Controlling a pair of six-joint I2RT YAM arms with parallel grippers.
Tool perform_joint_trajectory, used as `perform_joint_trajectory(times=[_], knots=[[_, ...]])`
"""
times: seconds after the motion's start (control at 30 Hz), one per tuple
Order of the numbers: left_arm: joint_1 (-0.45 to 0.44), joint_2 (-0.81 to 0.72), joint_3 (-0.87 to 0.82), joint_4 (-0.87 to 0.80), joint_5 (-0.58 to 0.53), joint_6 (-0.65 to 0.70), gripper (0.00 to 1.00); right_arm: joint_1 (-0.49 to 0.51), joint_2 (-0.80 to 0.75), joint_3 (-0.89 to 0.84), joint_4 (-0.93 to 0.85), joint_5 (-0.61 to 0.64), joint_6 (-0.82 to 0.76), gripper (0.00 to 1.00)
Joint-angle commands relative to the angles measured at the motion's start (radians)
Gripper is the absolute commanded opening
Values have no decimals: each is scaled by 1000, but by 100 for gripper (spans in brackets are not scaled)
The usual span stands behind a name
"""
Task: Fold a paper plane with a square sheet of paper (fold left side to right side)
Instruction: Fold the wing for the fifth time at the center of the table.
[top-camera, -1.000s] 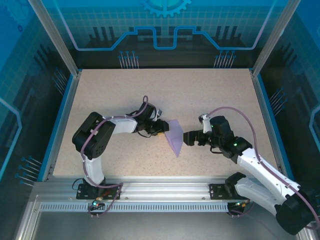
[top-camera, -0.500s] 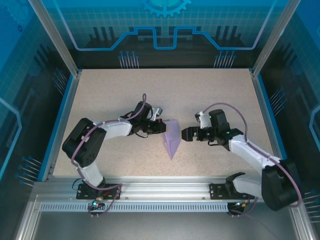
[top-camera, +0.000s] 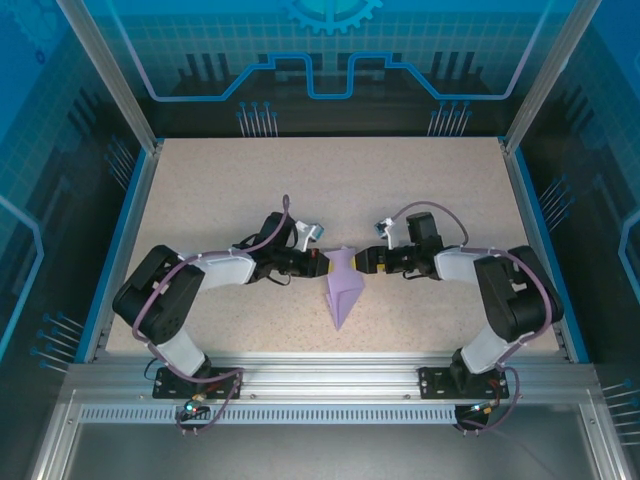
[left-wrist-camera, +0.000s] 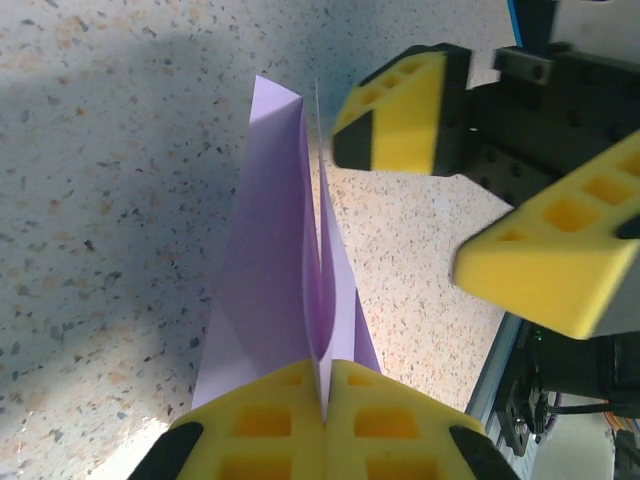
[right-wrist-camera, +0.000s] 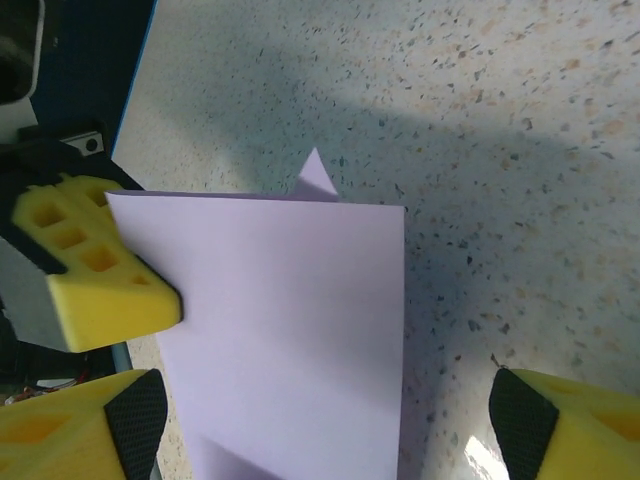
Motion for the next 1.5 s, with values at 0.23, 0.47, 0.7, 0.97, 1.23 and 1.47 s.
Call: perform_joint_trajectory(times=[0.23,0.47,0.7,0.97,1.23,1.47], knots=[[-7,-9,-15,54,44,36,0,30,76,39,154,-140,-3,80],[-6,5,-12,43,33,39,0,28,39,42,73,-114,-44,70],[-7,20,-6,24,11,49,0,25,2,39,-10,-100,-76,57],[-6,40,1,19,10,52,0,19,-20,35,-67,-84,-98,41],[-6,-4,17,-38,-23,78,39,20,-36,72,-190,-19,-38,3],[-17,-205,-18,-190,-208,135,61,27,-50,128,-364,70,109,1]])
